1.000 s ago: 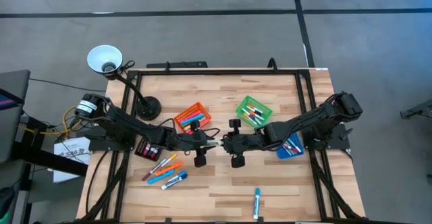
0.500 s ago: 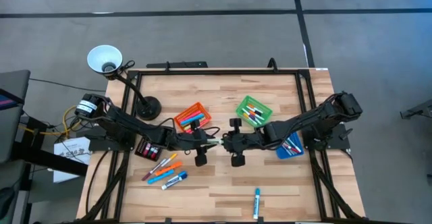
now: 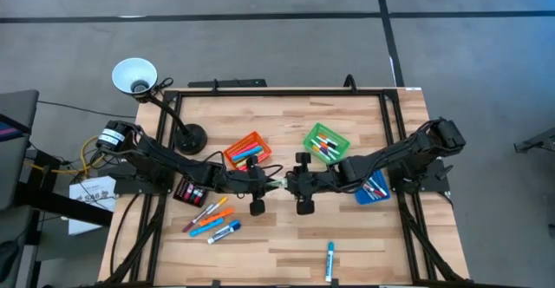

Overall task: Pick & Place Markers
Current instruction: Put the green marker pen into the black bin

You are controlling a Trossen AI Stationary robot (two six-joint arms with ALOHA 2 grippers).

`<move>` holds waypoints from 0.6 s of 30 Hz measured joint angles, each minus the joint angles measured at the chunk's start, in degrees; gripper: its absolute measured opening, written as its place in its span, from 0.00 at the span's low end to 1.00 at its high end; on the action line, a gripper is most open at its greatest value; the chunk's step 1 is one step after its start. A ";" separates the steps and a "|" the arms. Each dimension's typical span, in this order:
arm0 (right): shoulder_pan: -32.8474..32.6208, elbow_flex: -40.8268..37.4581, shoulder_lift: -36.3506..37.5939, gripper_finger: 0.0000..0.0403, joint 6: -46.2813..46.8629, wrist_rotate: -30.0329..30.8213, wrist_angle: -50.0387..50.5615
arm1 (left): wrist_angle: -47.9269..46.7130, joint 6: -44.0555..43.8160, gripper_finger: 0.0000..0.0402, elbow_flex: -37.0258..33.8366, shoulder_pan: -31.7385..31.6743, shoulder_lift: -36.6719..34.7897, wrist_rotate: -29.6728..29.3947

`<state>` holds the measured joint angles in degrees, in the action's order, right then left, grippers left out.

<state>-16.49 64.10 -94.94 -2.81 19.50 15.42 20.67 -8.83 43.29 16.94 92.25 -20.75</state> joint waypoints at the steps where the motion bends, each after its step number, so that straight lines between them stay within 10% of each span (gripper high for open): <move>1: 0.00 0.00 0.00 0.39 -0.02 -0.02 0.02 | -0.02 -0.77 0.16 0.00 0.01 0.00 0.02; 9: 0.05 0.02 0.00 0.59 4.81 0.01 2.54 | -6.76 -11.99 0.16 0.00 0.72 -1.14 0.25; 18: 0.07 0.02 0.00 0.62 6.98 0.05 3.89 | -39.52 -30.54 0.19 0.02 3.42 -15.98 -0.63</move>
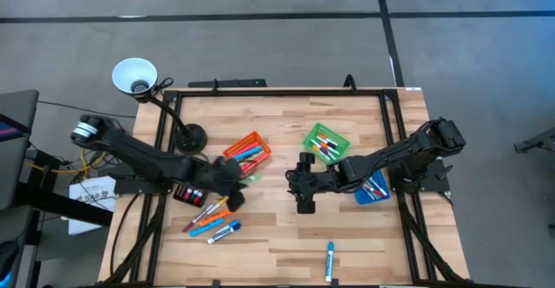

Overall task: Pick & Place Markers
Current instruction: Put the green marker pen into the black bin

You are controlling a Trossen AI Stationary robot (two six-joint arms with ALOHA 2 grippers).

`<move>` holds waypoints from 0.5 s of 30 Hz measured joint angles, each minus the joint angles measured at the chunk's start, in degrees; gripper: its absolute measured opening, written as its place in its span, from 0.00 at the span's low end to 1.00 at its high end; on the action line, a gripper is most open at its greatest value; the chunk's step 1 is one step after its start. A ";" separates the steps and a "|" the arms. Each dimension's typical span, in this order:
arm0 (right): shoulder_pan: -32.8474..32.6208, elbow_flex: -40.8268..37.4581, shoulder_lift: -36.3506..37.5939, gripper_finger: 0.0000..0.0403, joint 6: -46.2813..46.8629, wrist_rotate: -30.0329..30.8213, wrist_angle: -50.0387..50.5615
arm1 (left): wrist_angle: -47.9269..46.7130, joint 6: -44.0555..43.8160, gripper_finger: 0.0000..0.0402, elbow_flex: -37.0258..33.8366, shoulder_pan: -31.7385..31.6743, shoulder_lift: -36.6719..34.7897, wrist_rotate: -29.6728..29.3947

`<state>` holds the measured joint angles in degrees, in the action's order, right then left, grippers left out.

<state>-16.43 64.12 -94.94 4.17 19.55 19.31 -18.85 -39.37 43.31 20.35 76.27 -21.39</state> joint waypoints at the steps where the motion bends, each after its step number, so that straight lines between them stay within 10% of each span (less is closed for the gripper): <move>1: 0.00 0.00 0.00 0.62 0.36 0.00 0.02 | -4.07 -2.66 0.19 0.00 0.34 -2.29 0.00; 15: 0.00 0.00 0.00 0.62 0.47 0.00 -0.03 | -41.14 -35.16 0.20 -1.23 6.38 -15.92 -1.46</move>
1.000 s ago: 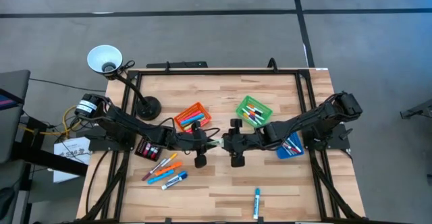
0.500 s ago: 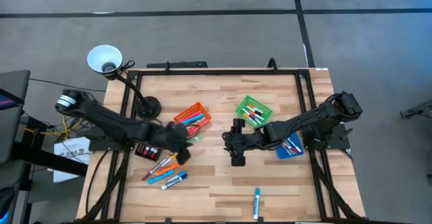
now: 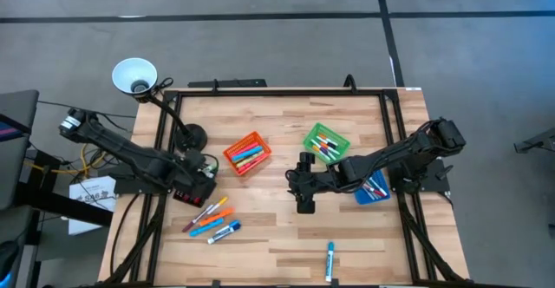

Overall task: Pick & Place Markers
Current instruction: Put the green marker pen into the black bin

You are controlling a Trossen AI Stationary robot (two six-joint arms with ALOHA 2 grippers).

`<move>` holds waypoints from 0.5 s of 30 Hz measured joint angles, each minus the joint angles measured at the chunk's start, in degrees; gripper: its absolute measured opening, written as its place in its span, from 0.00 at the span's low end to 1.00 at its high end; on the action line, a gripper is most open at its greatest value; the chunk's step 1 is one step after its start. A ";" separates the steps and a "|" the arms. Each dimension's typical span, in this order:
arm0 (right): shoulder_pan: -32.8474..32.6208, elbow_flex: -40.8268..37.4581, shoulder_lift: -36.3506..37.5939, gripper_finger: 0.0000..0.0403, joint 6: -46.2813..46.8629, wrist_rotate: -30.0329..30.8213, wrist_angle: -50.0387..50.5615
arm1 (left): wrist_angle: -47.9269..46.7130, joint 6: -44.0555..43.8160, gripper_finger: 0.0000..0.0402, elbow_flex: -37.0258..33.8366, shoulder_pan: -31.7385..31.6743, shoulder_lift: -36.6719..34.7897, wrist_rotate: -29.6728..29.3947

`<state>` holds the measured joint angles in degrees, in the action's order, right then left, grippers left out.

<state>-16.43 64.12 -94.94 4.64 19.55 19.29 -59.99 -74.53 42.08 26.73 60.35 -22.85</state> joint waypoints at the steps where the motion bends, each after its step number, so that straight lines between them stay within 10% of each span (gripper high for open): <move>1: 0.00 0.00 0.00 0.62 -0.02 0.00 -0.02 | -0.13 -0.89 0.20 -0.85 0.03 0.32 0.61; 15: 0.00 0.00 0.00 0.62 -0.02 0.00 -0.62 | 4.66 -8.49 0.20 -11.03 -0.08 1.27 5.20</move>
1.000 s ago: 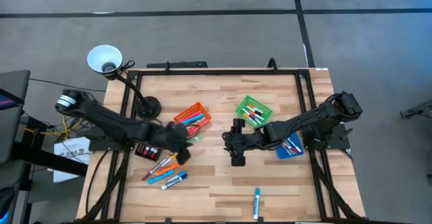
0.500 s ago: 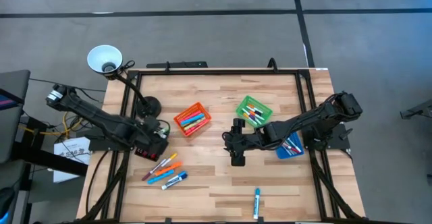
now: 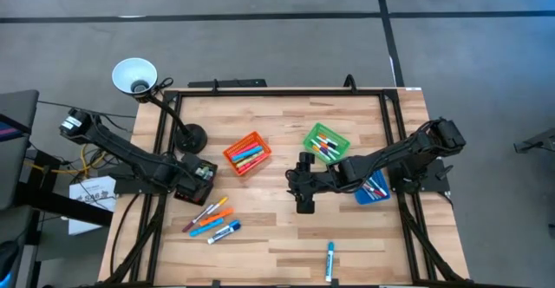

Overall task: Pick & Place Markers
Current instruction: Put the green marker pen into the black bin, then put the dark blue marker pen into the black bin

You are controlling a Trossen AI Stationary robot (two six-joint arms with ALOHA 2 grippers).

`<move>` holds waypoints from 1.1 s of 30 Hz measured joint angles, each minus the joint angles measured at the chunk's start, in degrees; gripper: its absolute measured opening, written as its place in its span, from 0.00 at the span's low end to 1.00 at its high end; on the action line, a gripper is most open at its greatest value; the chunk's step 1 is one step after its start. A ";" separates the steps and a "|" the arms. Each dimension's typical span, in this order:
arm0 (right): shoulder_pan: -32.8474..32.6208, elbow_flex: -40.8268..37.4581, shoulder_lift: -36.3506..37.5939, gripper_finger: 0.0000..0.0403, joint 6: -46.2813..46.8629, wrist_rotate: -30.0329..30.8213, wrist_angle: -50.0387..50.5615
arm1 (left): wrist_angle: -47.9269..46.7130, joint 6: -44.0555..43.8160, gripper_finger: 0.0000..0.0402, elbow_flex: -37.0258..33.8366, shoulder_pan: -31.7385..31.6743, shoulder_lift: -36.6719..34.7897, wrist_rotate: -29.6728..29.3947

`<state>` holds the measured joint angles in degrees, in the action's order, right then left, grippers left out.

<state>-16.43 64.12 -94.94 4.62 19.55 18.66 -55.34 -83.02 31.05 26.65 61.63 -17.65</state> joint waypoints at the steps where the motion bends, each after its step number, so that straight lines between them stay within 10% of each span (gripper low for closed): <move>1: 0.00 0.00 0.00 0.62 0.00 0.00 -0.07 | 0.03 0.04 0.20 0.00 0.00 -0.06 -0.11; 33: -0.35 0.00 0.00 0.62 -5.06 -0.24 -4.75 | 9.83 4.01 0.30 5.25 -0.15 -0.17 -2.01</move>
<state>-16.77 64.12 -94.94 -0.44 19.31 13.92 -45.51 -79.01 36.29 26.51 61.45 -19.66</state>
